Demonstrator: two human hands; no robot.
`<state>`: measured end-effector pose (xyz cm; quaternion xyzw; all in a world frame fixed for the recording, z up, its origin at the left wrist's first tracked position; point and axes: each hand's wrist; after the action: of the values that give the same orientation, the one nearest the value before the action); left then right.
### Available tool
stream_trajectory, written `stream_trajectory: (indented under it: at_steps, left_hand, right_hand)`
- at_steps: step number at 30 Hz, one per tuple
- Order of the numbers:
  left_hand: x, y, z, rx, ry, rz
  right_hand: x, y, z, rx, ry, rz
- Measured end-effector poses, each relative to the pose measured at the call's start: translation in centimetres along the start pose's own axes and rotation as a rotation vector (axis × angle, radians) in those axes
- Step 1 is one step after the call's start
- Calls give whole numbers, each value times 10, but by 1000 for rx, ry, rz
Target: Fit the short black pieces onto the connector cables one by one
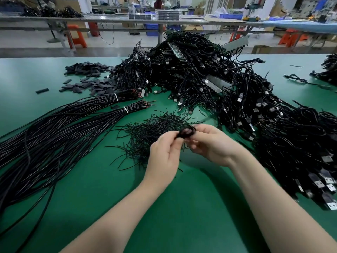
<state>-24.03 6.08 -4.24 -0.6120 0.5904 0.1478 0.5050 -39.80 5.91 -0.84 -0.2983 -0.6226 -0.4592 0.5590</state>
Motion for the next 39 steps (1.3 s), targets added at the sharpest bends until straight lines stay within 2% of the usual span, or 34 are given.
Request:
stream_trajectory:
  at_steps: [3, 6, 8, 18, 25, 32, 35, 39]
  left_hand:
    - [3, -1, -2, -141, -160, 161]
    - [7, -3, -3, -176, -247, 164]
    - [9, -3, -3, -194, -252, 131]
    - [3, -9, -8, -220, -315, 85]
    - [-17, -12, -16, -159, -452, 469]
    - [-49, -47, -39, -8, -420, 440]
    - [-61, -57, -47, 64, -421, 498]
    - [-59, -57, -50, -12, -389, 335]
  right_hand:
    - [-13, 20, -17, -224, -142, 194]
    - [-23, 31, -23, -390, -184, 306]
    - [-25, 34, -23, -436, -195, 346]
    - [-25, 38, -17, -488, -277, 432]
    - [-10, 41, -14, -389, -311, 215]
    - [33, 53, -13, -390, -389, 422]
    - [46, 54, -15, -468, -408, 669]
    - [46, 61, -14, -515, -463, 860]
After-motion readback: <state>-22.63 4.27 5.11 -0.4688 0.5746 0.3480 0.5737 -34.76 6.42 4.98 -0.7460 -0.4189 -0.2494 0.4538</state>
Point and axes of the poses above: each hand's wrist, its own z-axis away from the middle knuckle, its own y-axis out of the palm, x = y × z, and after that the axes turned 11 degrees about x, right-handed
